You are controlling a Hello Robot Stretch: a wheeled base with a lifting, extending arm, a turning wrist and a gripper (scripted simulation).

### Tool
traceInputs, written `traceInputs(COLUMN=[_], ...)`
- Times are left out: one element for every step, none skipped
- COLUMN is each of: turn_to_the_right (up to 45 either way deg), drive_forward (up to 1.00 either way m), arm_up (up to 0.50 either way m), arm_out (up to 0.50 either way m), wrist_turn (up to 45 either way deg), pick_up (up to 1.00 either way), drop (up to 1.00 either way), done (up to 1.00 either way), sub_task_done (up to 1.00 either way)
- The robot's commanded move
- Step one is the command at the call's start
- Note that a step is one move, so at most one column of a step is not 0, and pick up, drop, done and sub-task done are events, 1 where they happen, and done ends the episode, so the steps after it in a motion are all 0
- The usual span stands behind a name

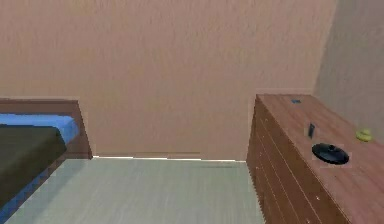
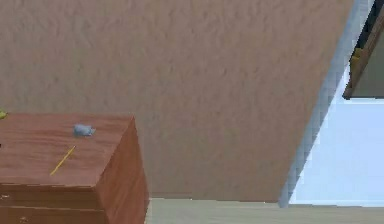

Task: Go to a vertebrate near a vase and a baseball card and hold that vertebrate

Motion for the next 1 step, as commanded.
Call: traceInputs(turn_to_the_right=[0.0], drive_forward=[0.20], arm_up=[0.00], arm_out=[0.00], wrist_turn=[0.0], pick_up=[0.00], drop=[0.00], done=[0.00], sub_task_done=[0.00])
